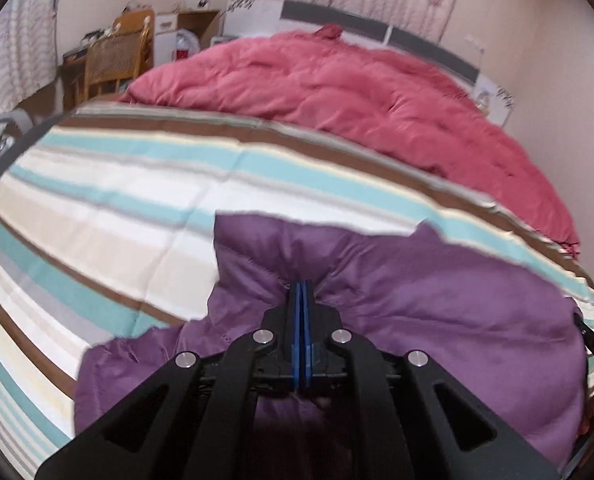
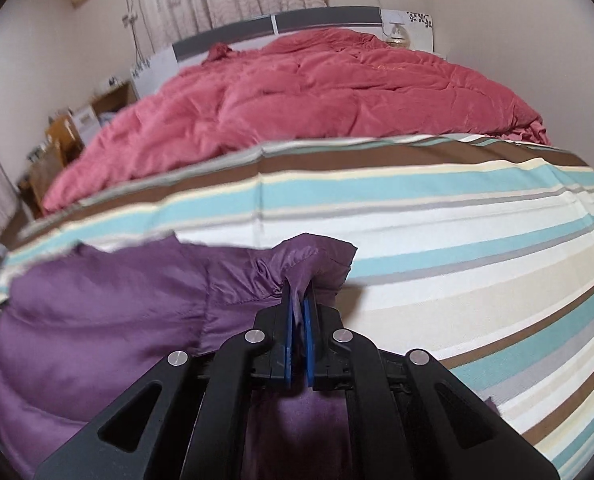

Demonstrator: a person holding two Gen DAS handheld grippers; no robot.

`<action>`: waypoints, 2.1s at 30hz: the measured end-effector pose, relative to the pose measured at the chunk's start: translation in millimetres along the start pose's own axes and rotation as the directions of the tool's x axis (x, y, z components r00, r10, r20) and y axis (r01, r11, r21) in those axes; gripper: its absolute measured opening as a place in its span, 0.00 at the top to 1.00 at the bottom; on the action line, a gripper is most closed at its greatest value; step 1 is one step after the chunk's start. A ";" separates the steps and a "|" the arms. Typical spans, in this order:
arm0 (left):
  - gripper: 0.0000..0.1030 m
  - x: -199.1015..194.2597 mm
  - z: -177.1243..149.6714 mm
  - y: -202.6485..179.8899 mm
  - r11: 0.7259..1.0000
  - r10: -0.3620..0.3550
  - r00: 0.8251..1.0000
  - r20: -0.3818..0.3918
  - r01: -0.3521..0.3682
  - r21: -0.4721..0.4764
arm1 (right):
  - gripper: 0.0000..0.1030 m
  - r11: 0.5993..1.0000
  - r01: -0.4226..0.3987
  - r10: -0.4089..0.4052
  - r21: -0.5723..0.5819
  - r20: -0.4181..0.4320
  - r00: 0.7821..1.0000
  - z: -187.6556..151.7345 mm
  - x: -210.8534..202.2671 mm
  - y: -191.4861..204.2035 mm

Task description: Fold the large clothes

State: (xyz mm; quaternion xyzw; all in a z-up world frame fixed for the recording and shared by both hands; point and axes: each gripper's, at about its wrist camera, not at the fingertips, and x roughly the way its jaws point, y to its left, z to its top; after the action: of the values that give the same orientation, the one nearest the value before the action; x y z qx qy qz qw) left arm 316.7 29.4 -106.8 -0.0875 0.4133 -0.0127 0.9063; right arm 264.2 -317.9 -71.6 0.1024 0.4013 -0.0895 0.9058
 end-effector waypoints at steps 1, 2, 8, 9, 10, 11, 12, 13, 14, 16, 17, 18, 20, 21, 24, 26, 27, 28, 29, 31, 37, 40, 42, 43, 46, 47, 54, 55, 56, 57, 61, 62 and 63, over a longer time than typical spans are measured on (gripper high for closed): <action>0.99 6.7 -4.0 0.8 1.000 0.005 1.000 -0.011 -0.005 -0.002 | 0.95 1.000 0.013 -0.013 -0.007 -0.013 1.000 -4.0 7.0 1.5; 0.99 10.5 -7.5 0.2 1.000 0.011 1.000 -0.012 -0.011 0.004 | 0.95 1.000 0.018 -0.018 -0.009 -0.023 1.000 -6.2 11.9 1.7; 0.99 24.1 -16.3 -3.8 0.999 0.033 0.999 -0.006 -0.033 0.018 | 0.93 1.000 0.017 -0.017 0.006 -0.047 0.999 -12.8 31.1 0.7; 0.99 24.7 -16.8 -4.8 0.999 0.036 0.999 -0.007 -0.036 0.020 | 0.93 1.000 0.017 -0.017 0.007 -0.046 0.999 -12.8 31.7 0.8; 0.99 25.0 -16.8 -5.3 0.999 0.038 0.999 -0.006 -0.038 0.022 | 0.93 1.000 0.021 -0.020 0.004 -0.046 0.999 -12.8 32.1 1.3; 0.99 25.4 -16.2 -6.5 0.999 0.042 0.999 -0.007 -0.042 0.024 | 0.93 1.000 0.026 -0.026 -0.001 -0.046 0.999 -12.5 32.4 2.3; 0.99 24.7 -15.7 -7.3 0.998 0.048 0.999 -0.008 -0.048 0.029 | 0.93 1.000 0.031 -0.031 -0.005 -0.046 0.998 -12.1 31.6 4.4; 0.99 23.9 -15.2 -8.1 0.998 0.053 0.999 -0.008 -0.053 0.032 | 0.93 0.999 0.036 -0.036 -0.008 -0.046 0.998 -11.8 31.2 5.0; 0.98 22.0 -14.2 -9.3 0.997 0.062 0.998 -0.010 -0.061 0.035 | 0.90 0.999 0.043 -0.043 -0.015 -0.046 0.998 -11.1 30.2 6.2; 0.89 15.6 -12.8 -12.7 0.995 0.084 0.996 -0.012 -0.083 0.047 | 0.85 0.998 0.060 -0.062 -0.025 -0.050 0.997 -9.2 27.3 9.8; 0.69 7.7 -12.9 -15.4 0.995 0.084 0.996 0.001 -0.084 0.053 | 0.78 0.996 0.077 -0.079 -0.035 -0.051 0.996 -8.0 24.5 11.8; 0.58 -0.7 -13.3 -17.7 0.994 0.094 0.995 0.021 -0.095 0.054 | 0.73 0.995 0.088 -0.090 -0.048 -0.046 0.995 -7.4 20.4 14.9; 0.38 -19.4 -14.0 -22.4 0.995 0.087 0.994 0.069 -0.091 0.049 | 0.44 0.992 0.107 -0.108 -0.065 -0.021 0.994 -6.5 11.7 17.5; 0.38 -24.4 -13.5 -24.3 0.996 0.066 0.995 0.078 -0.070 0.048 | 0.44 0.991 0.111 -0.110 -0.073 0.011 0.994 -6.3 2.9 19.4; 0.36 -44.3 -11.6 -40.9 0.997 0.043 0.994 0.102 -0.050 0.065 | 0.44 0.986 0.109 -0.101 -0.125 0.065 0.993 -6.0 -18.5 32.9; 0.29 -56.9 -10.3 -57.9 0.996 0.006 0.992 0.129 -0.017 0.086 | 0.44 0.986 0.088 -0.078 -0.140 0.077 0.994 -6.7 -29.6 44.7; 0.27 -59.2 -9.7 -65.2 0.995 -0.001 0.991 0.135 -0.013 0.100 | 0.44 0.988 0.071 -0.060 -0.140 0.081 0.995 -5.6 -33.8 49.3; 0.24 -61.1 -9.1 -74.8 0.993 -0.005 0.990 0.142 -0.012 0.121 | 0.44 0.989 0.049 -0.037 -0.140 0.085 0.996 -4.3 -37.8 54.9; 0.24 -61.5 -9.3 -86.0 0.989 -0.006 0.988 0.151 -0.016 0.148 | 0.44 0.990 0.021 -0.009 -0.143 0.087 0.996 -3.2 -40.8 63.7; 0.22 -55.7 -9.9 -105.0 0.980 0.004 0.988 0.152 -0.034 0.196 | 0.44 0.988 -0.020 0.032 -0.150 0.078 0.996 -0.6 -40.2 77.3; 0.20 -11.2 -17.5 -127.3 0.964 0.092 0.993 0.071 -0.107 0.245 | 0.44 0.979 -0.009 0.009 -0.203 0.001 1.000 -5.5 -0.3 110.5; 0.19 2.4 -29.1 -122.2 0.969 0.098 0.993 0.061 -0.109 0.221 | 0.44 0.984 -0.011 0.008 -0.178 -0.017 1.000 -13.4 12.8 109.0; 0.18 7.9 -31.4 -122.8 0.970 0.101 0.994 0.052 -0.110 0.218 | 0.44 0.982 0.001 -0.005 -0.187 -0.024 1.000 -16.9 19.2 112.0; 0.17 11.1 -32.0 -122.3 0.970 0.105 0.994 0.043 -0.112 0.215 | 0.44 0.981 0.005 -0.010 -0.192 -0.025 1.000 -17.7 21.3 113.3; 0.17 15.4 -35.1 -123.3 0.971 0.113 0.993 0.035 -0.118 0.210 | 0.44 0.980 0.010 -0.017 -0.199 -0.033 0.999 -20.3 26.2 114.2; 0.16 17.0 -34.9 -122.6 0.971 0.112 0.993 0.033 -0.116 0.209 | 0.44 0.980 0.010 -0.017 -0.198 -0.032 0.999 -20.4 27.2 114.6; 0.15 6.6 -31.0 -110.0 0.981 0.068 0.998 0.000 -0.067 0.182 | 0.43 0.984 -0.043 0.039 -0.173 -0.027 0.999 -17.5 16.4 105.3; 0.13 -0.2 -30.7 -105.5 0.982 0.063 0.998 0.001 -0.062 0.179 | 0.43 0.986 -0.055 0.053 -0.159 -0.020 0.998 -17.0 10.6 101.0; 0.11 -5.5 -30.5 -101.4 0.982 0.068 0.998 0.008 -0.068 0.175 | 0.43 0.988 -0.061 0.061 -0.145 -0.005 0.998 -16.0 3.9 96.3; 0.11 -13.8 -29.6 -93.5 0.982 0.082 0.996 0.026 -0.086 0.170 | 0.43 0.990 -0.052 0.056 -0.131 0.024 0.998 -15.0 -7.0 87.4; 0.09 -25.6 -24.7 -64.9 0.972 0.171 0.983 0.062 -0.179 0.154 | 0.43 0.996 -0.002 0.007 -0.087 0.053 0.999 -13.5 -22.7 58.6; 0.09 -23.9 -23.5 -56.1 0.968 0.195 0.979 0.059 -0.202 0.150 | 0.43 0.997 0.021 -0.017 -0.079 0.052 0.998 -12.9 -22.4 49.4; 0.09 -20.1 -23.0 -47.9 0.961 0.228 0.972 0.055 -0.234 0.146 | 0.43 0.996 0.037 -0.033 -0.079 0.049 0.998 -13.0 -20.5 44.5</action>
State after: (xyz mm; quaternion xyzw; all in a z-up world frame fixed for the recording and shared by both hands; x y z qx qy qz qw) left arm 288.6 -19.3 -98.5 0.0301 0.4013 0.0633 0.9133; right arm 252.4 -270.1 -59.8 0.0571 0.3846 -0.0916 0.9167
